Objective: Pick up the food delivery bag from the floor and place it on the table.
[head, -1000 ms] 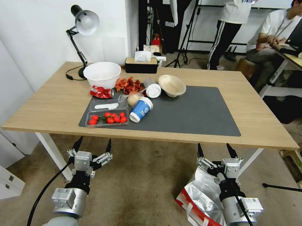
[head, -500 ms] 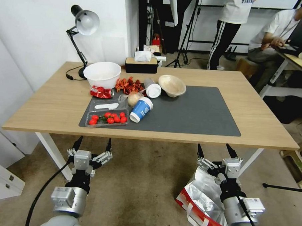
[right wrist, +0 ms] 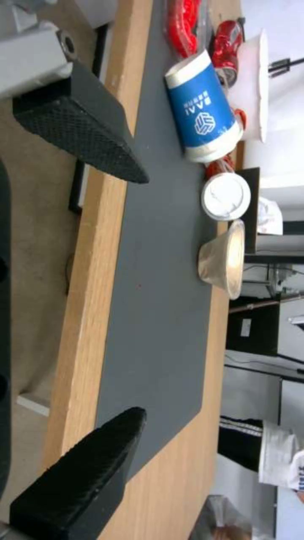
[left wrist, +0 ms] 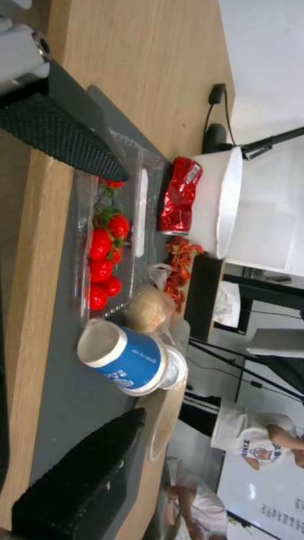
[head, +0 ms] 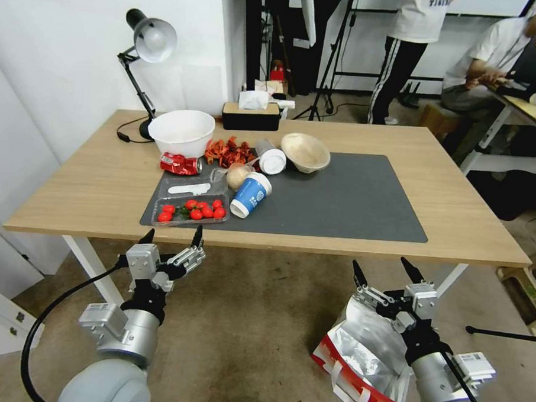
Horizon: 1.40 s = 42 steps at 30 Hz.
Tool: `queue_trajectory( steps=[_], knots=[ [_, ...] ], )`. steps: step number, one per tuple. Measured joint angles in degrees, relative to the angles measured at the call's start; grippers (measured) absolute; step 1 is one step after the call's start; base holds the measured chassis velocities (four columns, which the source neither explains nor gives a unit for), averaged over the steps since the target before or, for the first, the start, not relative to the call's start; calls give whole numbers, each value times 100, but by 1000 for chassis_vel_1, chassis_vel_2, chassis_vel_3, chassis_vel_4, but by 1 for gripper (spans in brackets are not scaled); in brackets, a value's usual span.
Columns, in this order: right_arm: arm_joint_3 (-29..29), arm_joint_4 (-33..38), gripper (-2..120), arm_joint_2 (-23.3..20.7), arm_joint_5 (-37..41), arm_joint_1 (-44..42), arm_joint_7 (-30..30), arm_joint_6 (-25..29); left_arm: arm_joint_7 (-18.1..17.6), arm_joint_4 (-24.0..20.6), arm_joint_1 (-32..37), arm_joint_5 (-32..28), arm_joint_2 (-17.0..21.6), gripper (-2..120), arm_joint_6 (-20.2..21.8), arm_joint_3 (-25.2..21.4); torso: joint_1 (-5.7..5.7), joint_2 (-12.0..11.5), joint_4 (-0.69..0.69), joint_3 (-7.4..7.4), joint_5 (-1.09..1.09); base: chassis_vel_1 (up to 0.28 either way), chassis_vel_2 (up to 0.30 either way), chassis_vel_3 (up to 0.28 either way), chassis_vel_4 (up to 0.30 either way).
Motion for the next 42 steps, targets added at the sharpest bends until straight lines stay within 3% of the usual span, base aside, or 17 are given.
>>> queue_trajectory(
  steps=[13, 42],
  knots=[
    [-15, -30, 100, 25, -64, -28, -36, 26, 33, 22, 23, -91, 13, 100, -64, -67, -54, -114, 0, -61, -1, 0, 0, 0, 0],
    [-109, -128, 100, 111, 72, -103, -15, 261, 245, 293, 207, 79, 59, 100, -587, -184, -433, -981, 0, -549, -1, 0, 0, 0, 0]
  ],
)
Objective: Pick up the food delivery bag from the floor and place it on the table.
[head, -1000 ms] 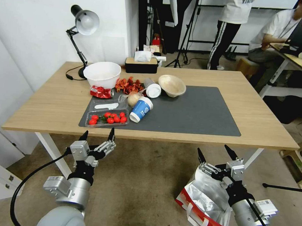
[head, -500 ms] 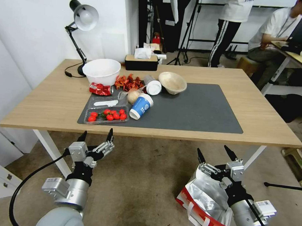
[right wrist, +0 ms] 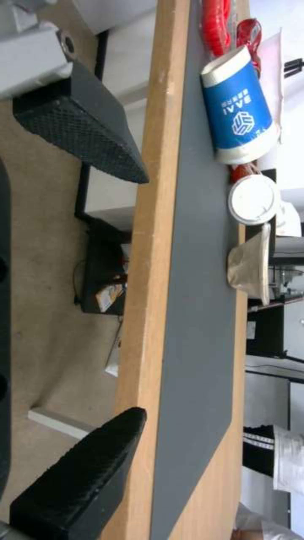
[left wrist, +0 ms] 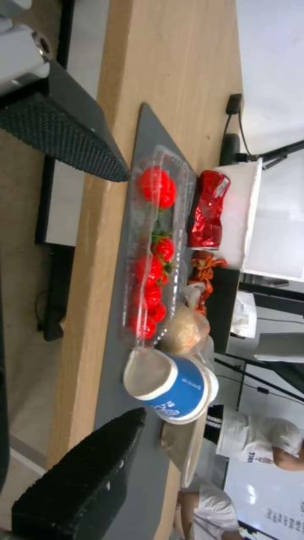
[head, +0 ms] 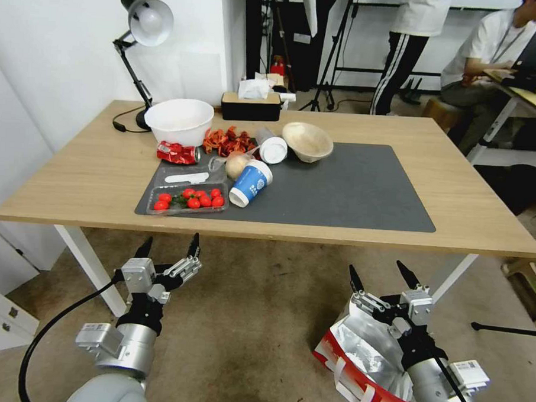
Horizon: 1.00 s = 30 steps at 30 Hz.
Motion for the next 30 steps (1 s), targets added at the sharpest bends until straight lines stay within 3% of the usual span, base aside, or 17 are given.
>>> queue_trajectory(
  steps=[30],
  knots=[
    [12, -169, 100, -75, 152, 17, -112, 11, 97, 110, 56, 164, -29, 100, -140, 45, -326, -773, 0, -448, 0, 0, 0, 0, 0]
  ],
)
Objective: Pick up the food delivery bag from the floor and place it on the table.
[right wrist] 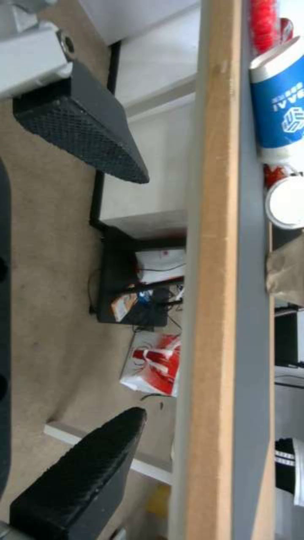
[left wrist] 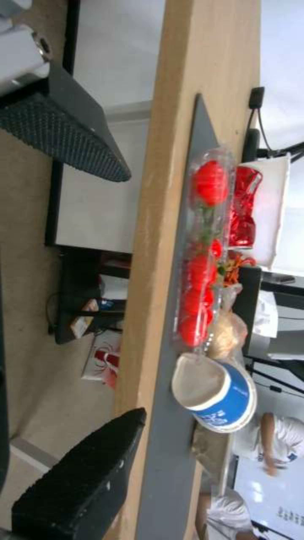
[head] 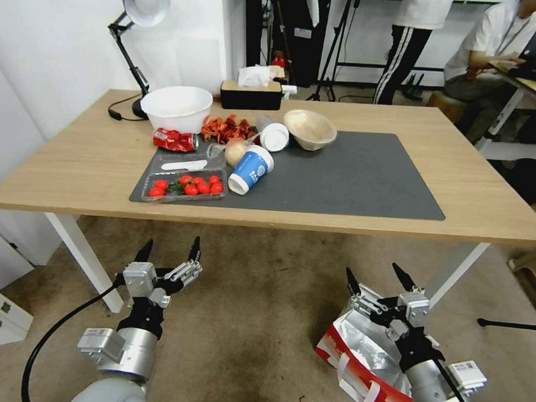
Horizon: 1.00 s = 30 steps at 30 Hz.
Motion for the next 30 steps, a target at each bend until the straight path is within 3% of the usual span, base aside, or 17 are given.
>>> queue_trajectory(
  steps=[30],
  knots=[
    [-23, -262, 100, 8, -31, 75, -46, 46, 78, 177, -1, 38, 58, 100, -187, -13, -318, -768, 0, -449, 0, 0, 0, 0, 0]
  ],
)
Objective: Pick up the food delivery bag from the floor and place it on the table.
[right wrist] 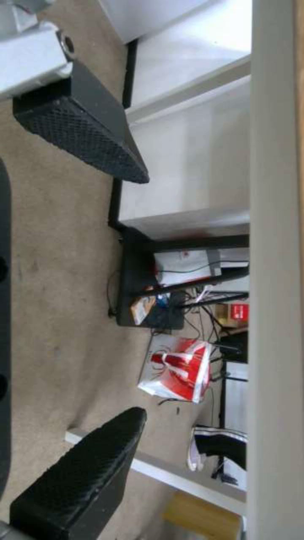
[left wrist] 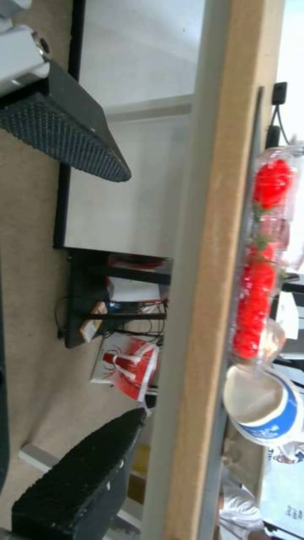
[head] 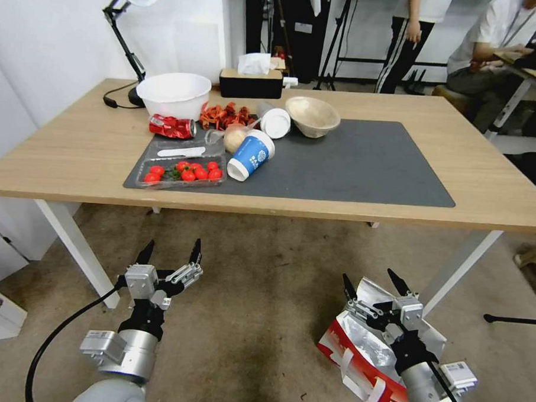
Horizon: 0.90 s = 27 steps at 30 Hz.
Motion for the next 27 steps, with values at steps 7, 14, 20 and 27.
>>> queue_trajectory(
  steps=[7, 14, 20, 27],
  knots=[
    [-5, -29, 100, 7, -7, -4, -12, 28, 12, 17, 3, 9, 1, 100, -12, 7, -66, -171, 0, -105, 0, 0, 0, 0, 0],
    [-4, -42, 100, 1, -7, 18, -17, 32, 16, 22, -5, 9, 0, 100, -12, 3, -137, -349, 0, -212, 0, 0, 0, 0, 0],
    [-3, -42, 100, -3, -7, 29, -35, 32, 16, 31, -6, 6, 7, 100, -12, -17, -189, -493, 0, -303, 0, 0, 0, 0, 0],
    [5, -66, 100, -1, -7, 32, -40, 39, 22, 42, -3, 17, 1, 100, -27, -4, -248, -649, 0, -400, 0, 0, 0, 0, 0]
  ],
)
